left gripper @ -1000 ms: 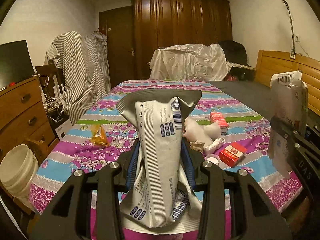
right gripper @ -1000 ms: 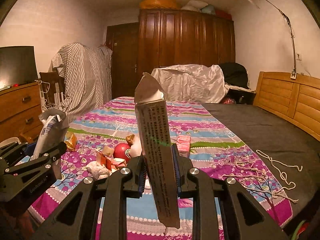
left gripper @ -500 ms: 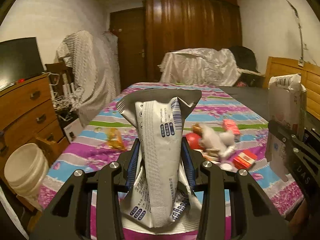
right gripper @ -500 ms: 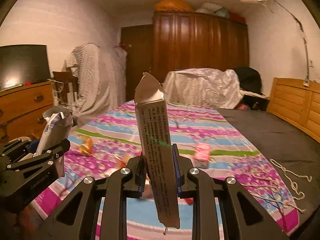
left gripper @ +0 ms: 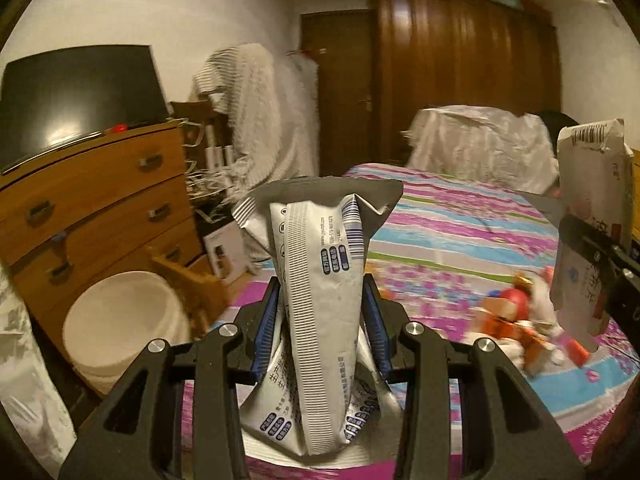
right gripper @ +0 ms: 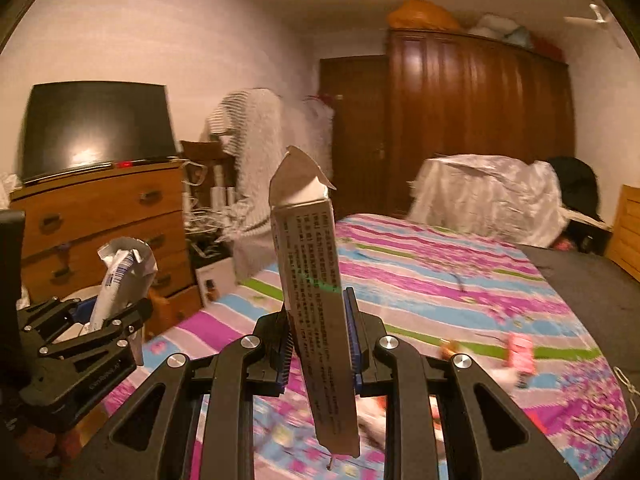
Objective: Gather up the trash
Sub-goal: 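Carry the wrapper and box with both tools toward the white bucket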
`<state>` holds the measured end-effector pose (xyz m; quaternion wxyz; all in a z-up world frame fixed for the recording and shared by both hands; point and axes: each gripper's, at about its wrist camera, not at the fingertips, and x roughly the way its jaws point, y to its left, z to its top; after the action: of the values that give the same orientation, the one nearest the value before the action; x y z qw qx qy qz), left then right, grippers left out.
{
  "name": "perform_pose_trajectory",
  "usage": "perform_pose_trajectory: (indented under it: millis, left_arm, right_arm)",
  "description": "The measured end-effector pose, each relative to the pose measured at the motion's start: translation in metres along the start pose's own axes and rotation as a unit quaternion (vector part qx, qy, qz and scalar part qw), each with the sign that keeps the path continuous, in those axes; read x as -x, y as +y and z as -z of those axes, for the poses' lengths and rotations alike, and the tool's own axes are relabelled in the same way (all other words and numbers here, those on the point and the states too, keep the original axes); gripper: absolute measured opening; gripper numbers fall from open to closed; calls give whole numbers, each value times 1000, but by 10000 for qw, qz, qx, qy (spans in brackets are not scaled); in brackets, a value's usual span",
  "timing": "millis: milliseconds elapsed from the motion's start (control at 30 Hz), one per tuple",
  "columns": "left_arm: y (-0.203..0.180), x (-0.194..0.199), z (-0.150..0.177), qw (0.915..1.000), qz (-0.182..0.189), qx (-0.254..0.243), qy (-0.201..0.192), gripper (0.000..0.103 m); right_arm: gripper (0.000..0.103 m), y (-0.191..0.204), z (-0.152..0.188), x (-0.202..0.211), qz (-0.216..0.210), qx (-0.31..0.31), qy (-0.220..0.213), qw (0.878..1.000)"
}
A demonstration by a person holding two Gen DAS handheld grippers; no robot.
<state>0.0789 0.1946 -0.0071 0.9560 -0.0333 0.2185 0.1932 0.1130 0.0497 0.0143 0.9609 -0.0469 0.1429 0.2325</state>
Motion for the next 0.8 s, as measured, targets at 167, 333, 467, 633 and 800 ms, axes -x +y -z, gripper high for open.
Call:
perform_pose_trajectory:
  millis: [167,333,467,633,800]
  left_arm:
    - [57,-6,-10,9989,-395,232,39,38]
    - [135,-19,-19,9944,-834,620,215,38]
    - [194,-27,-24,9888,-1171,871,312,38]
    - [258,-46,-24,9818,-1493,996,621,39]
    - [302,-74,-19,9796,-1321,1128,1015,39]
  right_arm:
    - [24,69,-28,-30,-517,187,52,9985]
    - [24,156,-58,-68,-1216,405,221,9915]
    - [24,228,-78,-101,-1788,591,521,9807]
    - [24,319,-99,-159,-2519,684,1210,9577]
    - [24,395,-105,-228,-2941,840,1983,9312]
